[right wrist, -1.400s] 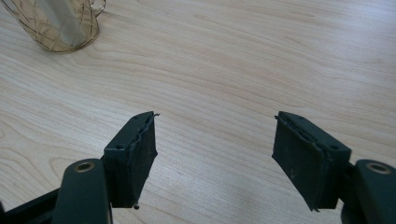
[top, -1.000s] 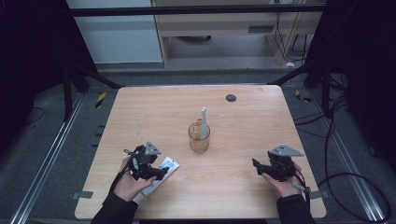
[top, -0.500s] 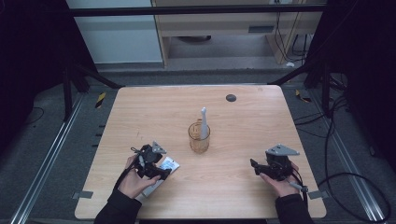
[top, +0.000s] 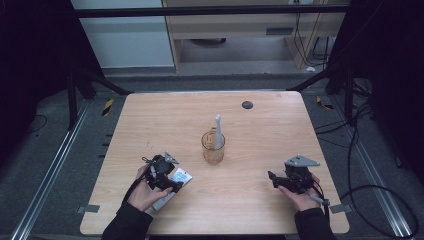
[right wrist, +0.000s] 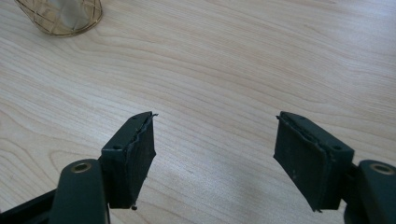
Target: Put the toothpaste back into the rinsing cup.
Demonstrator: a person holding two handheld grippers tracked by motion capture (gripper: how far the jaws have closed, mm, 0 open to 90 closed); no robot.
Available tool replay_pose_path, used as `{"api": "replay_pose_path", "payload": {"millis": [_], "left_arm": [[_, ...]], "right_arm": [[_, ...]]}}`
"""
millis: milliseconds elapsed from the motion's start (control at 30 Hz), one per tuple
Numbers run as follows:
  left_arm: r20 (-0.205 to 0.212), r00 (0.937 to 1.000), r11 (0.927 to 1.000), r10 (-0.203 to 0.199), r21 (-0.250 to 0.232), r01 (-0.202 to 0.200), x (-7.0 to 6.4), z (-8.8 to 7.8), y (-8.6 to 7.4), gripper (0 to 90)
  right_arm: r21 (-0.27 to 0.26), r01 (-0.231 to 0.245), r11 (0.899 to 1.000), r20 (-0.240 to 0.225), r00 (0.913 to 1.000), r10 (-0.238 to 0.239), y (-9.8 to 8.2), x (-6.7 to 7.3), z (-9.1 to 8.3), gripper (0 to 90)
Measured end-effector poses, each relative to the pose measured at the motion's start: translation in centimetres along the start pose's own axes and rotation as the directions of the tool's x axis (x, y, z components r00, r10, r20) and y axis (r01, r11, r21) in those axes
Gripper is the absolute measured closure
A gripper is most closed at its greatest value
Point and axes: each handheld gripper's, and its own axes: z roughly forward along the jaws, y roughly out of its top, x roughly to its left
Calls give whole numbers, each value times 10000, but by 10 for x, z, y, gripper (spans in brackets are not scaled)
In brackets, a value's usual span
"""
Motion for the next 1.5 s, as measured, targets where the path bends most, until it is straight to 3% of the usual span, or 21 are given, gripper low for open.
{"api": "replay_pose_path", "payload": {"millis": [767, 1500], "left_arm": [[252, 9997, 9965, -45, 831, 24, 0, 15, 3, 314], [343, 9992, 9906, -222, 1355, 174, 1, 19, 5, 417]], "right_arm": [[154, 49, 9999, -40, 10000, -49, 0, 0, 2, 283], [173, -76, 9998, -104, 9999, 78, 0, -1, 2, 273]]}}
